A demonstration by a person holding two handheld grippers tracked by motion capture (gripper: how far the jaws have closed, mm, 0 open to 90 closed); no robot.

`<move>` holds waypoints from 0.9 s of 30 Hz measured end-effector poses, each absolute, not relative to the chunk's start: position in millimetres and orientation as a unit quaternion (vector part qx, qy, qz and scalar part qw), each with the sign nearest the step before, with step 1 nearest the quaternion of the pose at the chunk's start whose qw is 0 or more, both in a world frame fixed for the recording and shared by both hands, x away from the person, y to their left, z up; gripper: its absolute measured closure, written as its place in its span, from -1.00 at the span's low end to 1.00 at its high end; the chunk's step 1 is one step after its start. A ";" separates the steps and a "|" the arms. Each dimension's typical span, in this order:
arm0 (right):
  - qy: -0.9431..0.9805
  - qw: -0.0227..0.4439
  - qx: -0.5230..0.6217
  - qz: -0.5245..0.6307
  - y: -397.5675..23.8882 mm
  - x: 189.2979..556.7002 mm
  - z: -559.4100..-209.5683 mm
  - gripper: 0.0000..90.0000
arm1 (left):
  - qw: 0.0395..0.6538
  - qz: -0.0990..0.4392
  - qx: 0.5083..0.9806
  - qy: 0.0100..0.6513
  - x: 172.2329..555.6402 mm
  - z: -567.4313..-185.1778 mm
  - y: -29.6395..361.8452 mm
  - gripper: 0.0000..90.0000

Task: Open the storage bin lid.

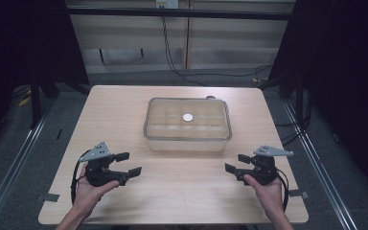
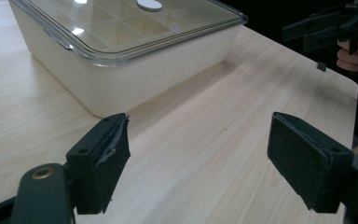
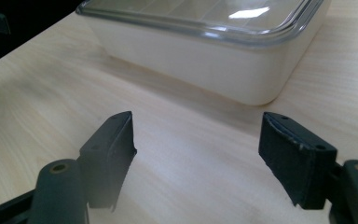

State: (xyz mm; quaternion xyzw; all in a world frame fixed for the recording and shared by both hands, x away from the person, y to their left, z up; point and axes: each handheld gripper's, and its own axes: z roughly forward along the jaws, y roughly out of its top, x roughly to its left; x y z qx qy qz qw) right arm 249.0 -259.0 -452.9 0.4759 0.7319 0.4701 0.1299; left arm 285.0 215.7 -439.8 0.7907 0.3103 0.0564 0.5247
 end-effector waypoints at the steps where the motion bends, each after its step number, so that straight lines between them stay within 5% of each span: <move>1: 0.732 0.131 0.476 0.470 -259.3 251.2 -452.1 -0.44 | 0.523 0.060 0.792 0.310 286.9 -438.7 215.7 -0.54; 16: 0.740 0.111 0.472 0.467 -251.0 272.6 -449.4 -0.37 | 0.513 0.075 0.787 0.335 314.5 -432.7 208.8 -0.39; 27: 0.745 0.119 0.475 0.453 -254.0 293.4 -446.5 -0.40 | 0.497 0.074 0.793 0.346 340.3 -431.1 203.7 -0.54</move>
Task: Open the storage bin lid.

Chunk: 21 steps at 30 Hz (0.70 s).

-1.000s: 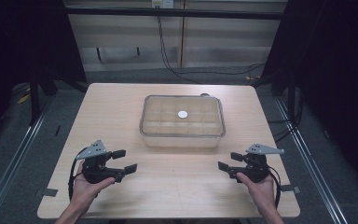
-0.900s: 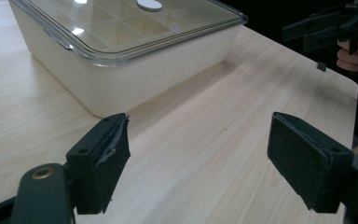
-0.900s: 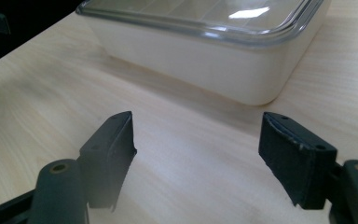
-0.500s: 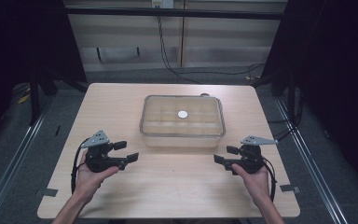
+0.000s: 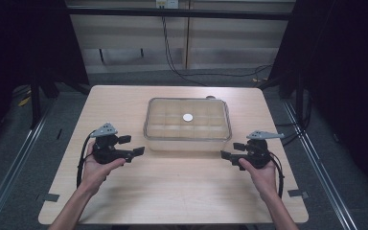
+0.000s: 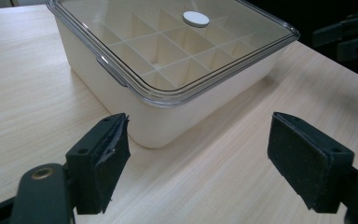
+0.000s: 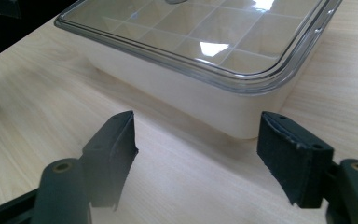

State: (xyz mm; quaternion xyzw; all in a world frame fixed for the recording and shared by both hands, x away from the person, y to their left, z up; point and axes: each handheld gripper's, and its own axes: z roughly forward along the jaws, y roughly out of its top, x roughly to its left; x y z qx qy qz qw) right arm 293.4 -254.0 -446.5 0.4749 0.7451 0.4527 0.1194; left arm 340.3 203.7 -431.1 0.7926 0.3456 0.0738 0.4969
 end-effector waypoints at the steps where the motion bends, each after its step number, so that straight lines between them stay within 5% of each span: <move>1: 0.744 0.120 0.475 0.454 -254.6 295.1 -446.0 -0.42 | 0.499 0.076 0.791 0.347 341.5 -430.5 203.8 -0.54; 21: 0.746 0.122 0.487 0.438 -263.8 342.0 -420.2 -0.59 | 0.489 0.097 0.793 0.350 382.9 -407.6 189.8 -0.49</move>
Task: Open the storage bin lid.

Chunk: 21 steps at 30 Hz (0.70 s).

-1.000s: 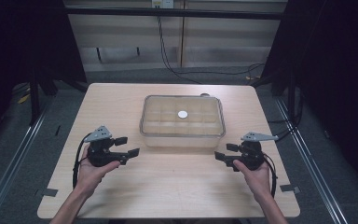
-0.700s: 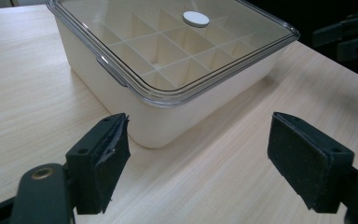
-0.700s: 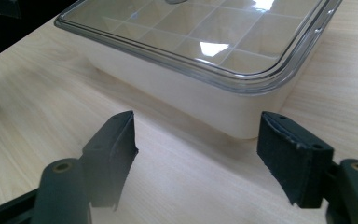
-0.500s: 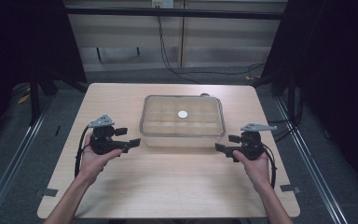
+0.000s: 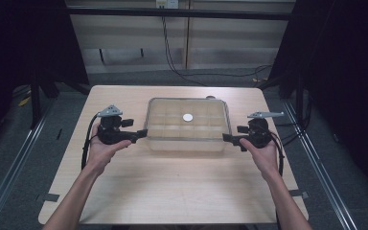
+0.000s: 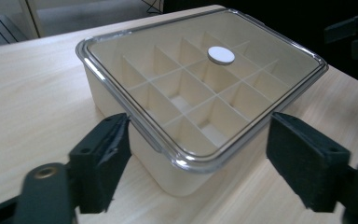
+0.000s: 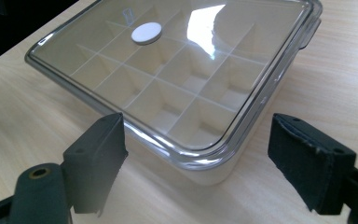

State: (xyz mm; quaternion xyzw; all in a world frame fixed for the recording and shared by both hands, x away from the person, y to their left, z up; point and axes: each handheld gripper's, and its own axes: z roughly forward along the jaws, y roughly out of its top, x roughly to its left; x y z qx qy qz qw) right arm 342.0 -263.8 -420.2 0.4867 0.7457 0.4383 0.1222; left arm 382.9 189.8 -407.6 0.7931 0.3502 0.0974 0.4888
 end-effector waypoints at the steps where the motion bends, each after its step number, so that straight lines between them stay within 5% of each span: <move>1: 0.743 0.120 0.490 0.441 -264.4 343.8 -420.3 -0.58 | 0.487 0.096 0.793 0.352 386.0 -406.5 188.9 -0.48; 21: 0.748 0.102 0.495 0.429 -261.3 392.1 -415.5 -0.57 | 0.484 0.077 0.786 0.377 428.9 -408.2 183.2 -0.50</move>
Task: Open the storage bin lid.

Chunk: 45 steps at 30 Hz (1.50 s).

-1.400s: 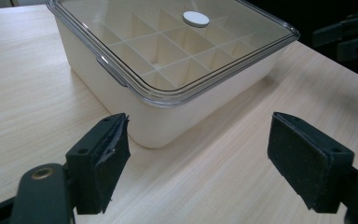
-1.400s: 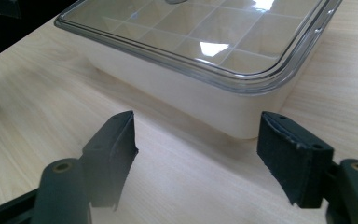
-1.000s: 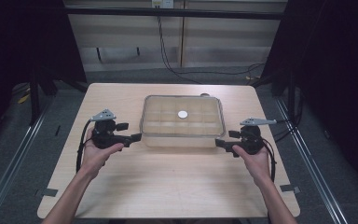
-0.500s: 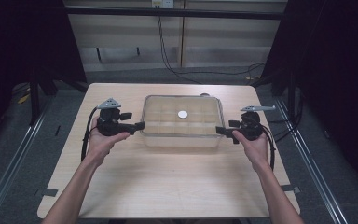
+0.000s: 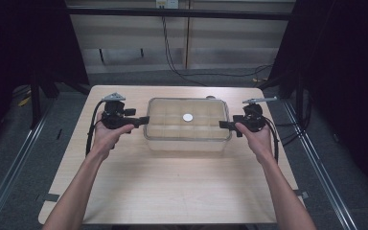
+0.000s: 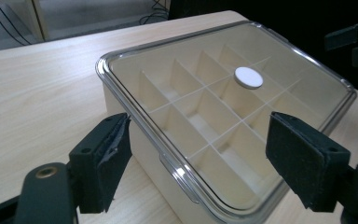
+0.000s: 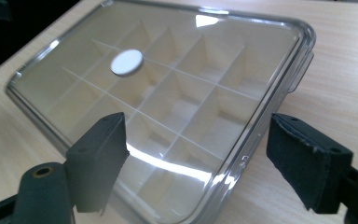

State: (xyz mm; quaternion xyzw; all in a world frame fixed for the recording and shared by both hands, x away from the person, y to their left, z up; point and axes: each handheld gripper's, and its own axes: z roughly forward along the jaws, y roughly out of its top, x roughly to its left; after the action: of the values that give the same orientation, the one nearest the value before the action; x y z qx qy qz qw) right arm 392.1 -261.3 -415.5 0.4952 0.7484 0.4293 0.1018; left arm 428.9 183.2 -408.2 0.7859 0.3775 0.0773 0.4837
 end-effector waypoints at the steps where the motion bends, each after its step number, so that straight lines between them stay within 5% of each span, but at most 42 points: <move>1: 0.750 0.102 0.497 0.423 -260.0 393.7 -417.5 -0.58 | 0.484 0.077 0.784 0.380 430.5 -410.8 181.4 -0.50; 45: 0.742 0.058 0.534 0.401 -244.9 425.3 -451.1 -0.75 | 0.448 0.016 0.797 0.404 455.3 -455.0 150.5 -0.60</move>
State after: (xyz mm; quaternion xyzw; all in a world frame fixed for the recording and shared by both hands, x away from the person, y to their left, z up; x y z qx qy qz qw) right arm 425.3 -244.9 -451.1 0.5340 0.7421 0.4010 0.0575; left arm 455.3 150.5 -455.0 0.7970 0.4044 0.0156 0.4483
